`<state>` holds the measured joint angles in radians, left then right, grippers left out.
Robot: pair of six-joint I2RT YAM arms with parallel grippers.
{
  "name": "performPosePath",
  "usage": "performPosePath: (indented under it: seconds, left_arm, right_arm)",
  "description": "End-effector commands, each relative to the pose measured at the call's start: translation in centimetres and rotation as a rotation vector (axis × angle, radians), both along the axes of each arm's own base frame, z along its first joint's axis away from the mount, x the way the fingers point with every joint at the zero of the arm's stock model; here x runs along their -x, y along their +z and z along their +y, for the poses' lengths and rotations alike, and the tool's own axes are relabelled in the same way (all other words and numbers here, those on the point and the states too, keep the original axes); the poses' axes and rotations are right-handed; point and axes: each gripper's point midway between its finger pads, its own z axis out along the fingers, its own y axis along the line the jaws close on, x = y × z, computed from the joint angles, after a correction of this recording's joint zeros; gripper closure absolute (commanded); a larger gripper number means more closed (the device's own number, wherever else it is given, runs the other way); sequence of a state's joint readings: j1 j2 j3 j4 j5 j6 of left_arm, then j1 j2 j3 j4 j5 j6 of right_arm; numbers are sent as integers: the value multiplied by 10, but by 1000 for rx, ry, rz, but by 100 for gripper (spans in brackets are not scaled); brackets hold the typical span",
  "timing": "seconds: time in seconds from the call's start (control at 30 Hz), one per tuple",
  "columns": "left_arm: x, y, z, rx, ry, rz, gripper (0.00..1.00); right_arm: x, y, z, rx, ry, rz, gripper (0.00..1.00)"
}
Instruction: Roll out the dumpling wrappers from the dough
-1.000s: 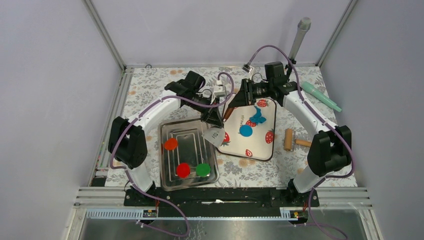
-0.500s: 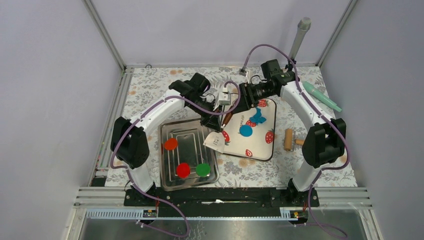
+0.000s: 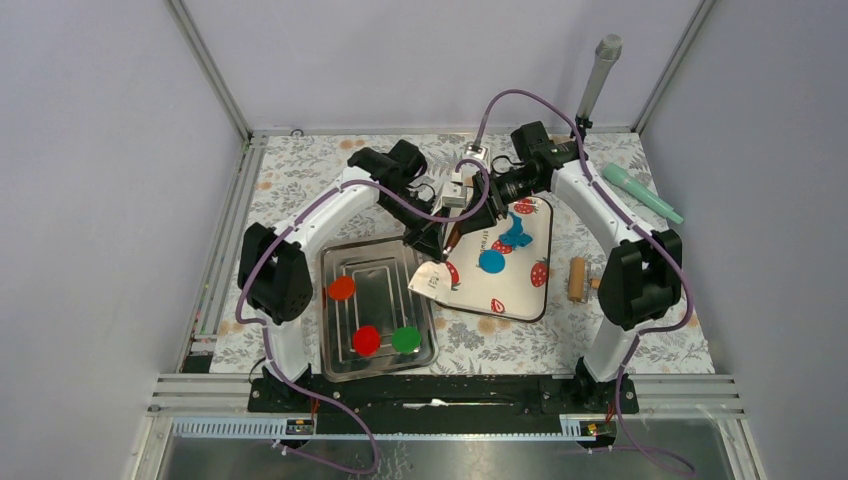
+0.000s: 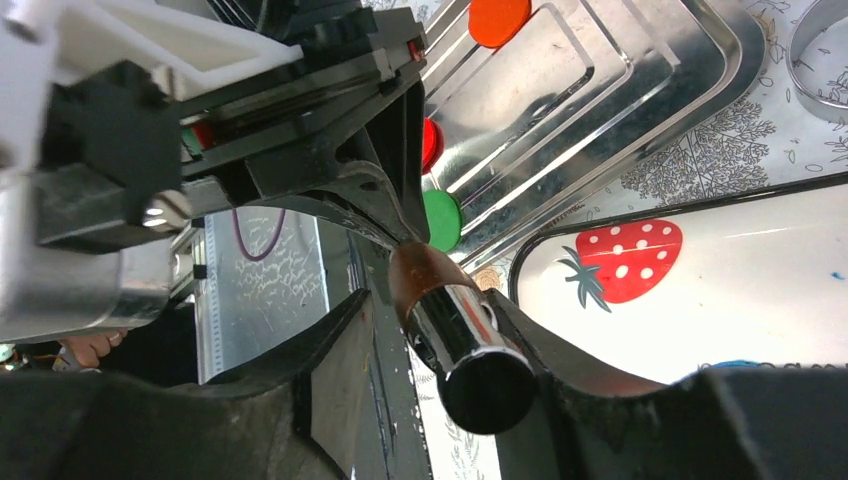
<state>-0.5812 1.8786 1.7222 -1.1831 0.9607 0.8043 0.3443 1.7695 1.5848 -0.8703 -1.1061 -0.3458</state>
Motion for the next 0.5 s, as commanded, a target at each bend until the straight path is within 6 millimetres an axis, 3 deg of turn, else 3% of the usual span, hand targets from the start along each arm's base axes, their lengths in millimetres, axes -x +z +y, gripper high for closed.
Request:
performPosePath:
  seconds: [0.0,0.07,0.23,0.47]
  left_arm:
    - [2,23,-7,80,-37,-26,100]
    - [2,24,-8,86,-39,-25,100]
    - [4,28,-10,106,-44,-14,100]
    - [4,27,-10,107,-46,-1,100]
  right_arm:
    - [8,11,6,-56,75,-30,52]
    - [11,9,6,-57,80,-26,52]
    - [12,9,7,-66,70,-18,39]
    - [9,10,9,-86,88,-45,41]
